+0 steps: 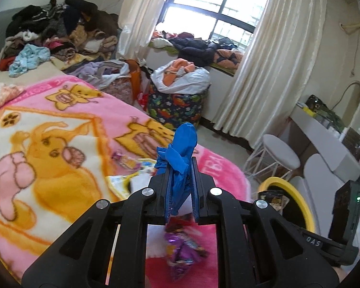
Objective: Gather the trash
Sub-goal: 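Carry the blue glove and green snack packet over the yellow bin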
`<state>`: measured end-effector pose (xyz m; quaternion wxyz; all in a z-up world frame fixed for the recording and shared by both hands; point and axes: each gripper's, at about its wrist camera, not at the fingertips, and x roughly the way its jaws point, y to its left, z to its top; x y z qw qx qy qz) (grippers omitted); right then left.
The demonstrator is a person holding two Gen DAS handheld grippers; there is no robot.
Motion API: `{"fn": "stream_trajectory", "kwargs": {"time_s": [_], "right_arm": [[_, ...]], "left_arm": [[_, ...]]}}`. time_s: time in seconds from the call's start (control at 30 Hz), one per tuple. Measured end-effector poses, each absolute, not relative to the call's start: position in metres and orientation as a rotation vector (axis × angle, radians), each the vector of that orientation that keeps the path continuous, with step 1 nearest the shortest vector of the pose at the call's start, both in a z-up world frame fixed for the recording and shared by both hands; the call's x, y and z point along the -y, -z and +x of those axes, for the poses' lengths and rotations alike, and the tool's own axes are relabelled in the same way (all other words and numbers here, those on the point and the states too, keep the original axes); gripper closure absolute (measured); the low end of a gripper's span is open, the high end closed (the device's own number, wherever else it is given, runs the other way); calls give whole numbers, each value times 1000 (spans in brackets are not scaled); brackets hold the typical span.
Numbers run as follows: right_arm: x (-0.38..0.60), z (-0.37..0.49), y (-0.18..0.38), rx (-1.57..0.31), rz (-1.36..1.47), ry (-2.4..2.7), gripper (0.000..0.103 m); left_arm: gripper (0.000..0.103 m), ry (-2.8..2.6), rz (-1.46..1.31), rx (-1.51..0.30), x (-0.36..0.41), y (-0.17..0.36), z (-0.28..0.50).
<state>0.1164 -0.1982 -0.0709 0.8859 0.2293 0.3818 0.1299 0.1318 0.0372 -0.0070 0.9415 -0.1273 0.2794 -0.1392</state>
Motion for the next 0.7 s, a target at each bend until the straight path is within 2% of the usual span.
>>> {"fn": "stream_trajectory", "kwargs": {"time_s": [0.7], "right_arm": [[267,86,48,-694,532,-129,89]], "left_arm": [[95,475,-218,-553,53,-18,131]]}}
